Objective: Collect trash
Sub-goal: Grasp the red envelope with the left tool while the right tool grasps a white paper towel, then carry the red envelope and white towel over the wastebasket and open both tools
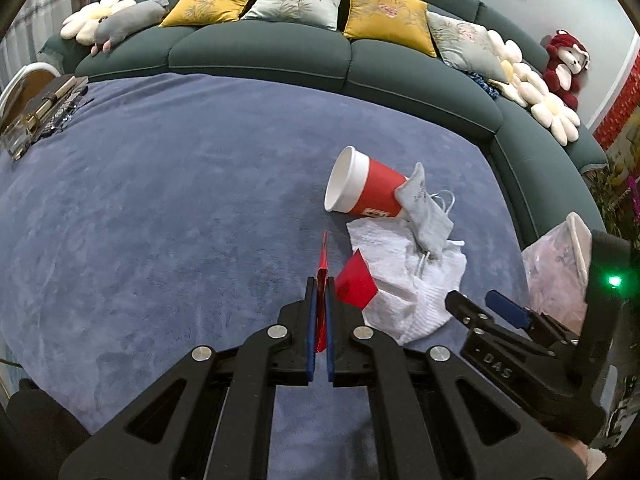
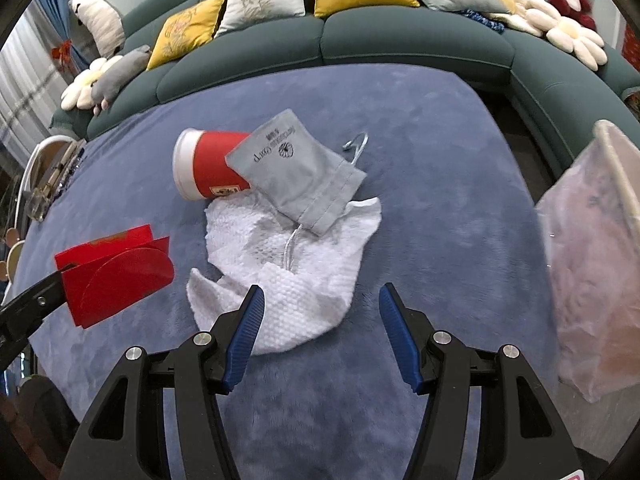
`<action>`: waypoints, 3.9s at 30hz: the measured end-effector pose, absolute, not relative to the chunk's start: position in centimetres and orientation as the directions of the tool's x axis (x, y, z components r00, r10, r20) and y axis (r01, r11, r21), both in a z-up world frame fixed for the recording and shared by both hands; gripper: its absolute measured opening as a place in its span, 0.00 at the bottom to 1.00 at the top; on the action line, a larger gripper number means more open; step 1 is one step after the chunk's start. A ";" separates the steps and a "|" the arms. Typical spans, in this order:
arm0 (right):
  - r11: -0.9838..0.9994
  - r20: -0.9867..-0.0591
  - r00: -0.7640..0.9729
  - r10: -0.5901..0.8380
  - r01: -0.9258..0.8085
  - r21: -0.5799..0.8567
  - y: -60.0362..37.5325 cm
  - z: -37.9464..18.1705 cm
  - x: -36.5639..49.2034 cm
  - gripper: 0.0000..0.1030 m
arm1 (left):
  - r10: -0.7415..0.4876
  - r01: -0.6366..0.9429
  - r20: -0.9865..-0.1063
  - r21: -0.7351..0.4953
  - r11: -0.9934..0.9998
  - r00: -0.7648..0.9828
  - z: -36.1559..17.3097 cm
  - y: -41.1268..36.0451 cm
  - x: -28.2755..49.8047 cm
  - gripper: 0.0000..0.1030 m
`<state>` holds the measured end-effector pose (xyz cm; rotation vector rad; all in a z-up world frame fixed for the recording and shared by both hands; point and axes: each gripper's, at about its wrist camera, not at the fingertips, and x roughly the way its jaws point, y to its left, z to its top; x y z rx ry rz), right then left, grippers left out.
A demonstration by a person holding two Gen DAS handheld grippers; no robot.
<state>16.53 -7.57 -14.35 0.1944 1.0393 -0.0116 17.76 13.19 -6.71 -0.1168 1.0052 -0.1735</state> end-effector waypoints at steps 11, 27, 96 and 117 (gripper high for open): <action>0.978 -0.887 0.449 0.111 0.110 0.178 -7.5 -17.2 17.3 0.09 | -0.198 0.086 -0.844 -0.180 0.980 0.499 -8.1 13.0 18.7 0.03; 0.947 -0.765 0.615 0.193 0.087 0.308 -8.8 -7.9 10.9 0.04 | -0.238 0.166 -0.803 -0.175 0.971 0.547 -3.9 9.9 15.5 0.03; 0.832 -0.616 0.758 -0.215 0.473 0.291 -38.8 0.9 -0.8 0.04 | -0.444 0.581 -0.749 -0.096 0.808 0.493 2.3 -23.3 12.3 0.44; 0.853 -0.625 0.754 -0.200 0.448 0.267 -35.9 0.7 2.4 0.19 | -0.383 0.491 -0.772 -0.106 0.865 0.507 1.1 -18.8 13.6 0.55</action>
